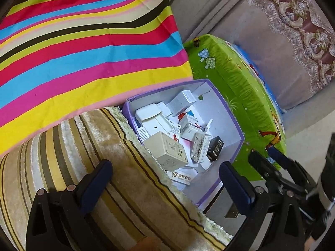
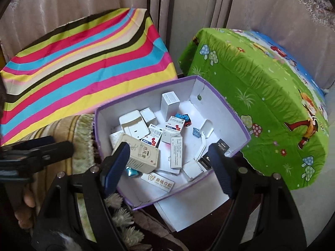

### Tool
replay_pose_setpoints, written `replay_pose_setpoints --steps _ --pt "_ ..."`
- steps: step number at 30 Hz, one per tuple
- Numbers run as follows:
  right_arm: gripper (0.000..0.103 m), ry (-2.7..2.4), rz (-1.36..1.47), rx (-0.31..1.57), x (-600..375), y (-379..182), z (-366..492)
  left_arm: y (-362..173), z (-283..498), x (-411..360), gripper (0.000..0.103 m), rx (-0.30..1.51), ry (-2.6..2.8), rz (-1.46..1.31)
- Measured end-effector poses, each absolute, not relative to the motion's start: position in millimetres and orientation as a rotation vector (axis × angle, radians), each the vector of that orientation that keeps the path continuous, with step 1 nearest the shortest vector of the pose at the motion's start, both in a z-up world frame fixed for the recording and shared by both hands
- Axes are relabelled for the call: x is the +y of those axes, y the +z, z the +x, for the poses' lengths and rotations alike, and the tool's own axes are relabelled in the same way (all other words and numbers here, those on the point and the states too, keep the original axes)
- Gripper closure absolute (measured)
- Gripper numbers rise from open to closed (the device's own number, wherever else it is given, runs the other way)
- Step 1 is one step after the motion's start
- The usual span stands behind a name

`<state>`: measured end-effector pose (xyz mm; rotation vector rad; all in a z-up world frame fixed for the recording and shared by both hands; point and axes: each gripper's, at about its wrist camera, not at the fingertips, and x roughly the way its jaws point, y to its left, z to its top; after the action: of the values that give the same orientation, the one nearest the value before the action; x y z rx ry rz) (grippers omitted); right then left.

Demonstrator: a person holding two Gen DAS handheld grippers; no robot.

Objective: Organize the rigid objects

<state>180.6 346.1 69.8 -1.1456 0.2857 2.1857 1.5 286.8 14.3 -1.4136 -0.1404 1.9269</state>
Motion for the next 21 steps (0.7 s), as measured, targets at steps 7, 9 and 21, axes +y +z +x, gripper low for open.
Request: replay_pose_setpoints --steps 7,9,21 --pt "0.023 2.155 -1.112 0.288 353 71 184 11 -5 302 0.000 -0.115 1.955 -1.425" --pt "0.023 2.154 -1.115 0.288 354 68 183 11 -5 304 0.000 -0.098 1.956 -1.419" --pt "0.023 2.143 -1.133 0.314 359 60 184 9 -2 305 0.000 -0.075 1.954 -1.405"
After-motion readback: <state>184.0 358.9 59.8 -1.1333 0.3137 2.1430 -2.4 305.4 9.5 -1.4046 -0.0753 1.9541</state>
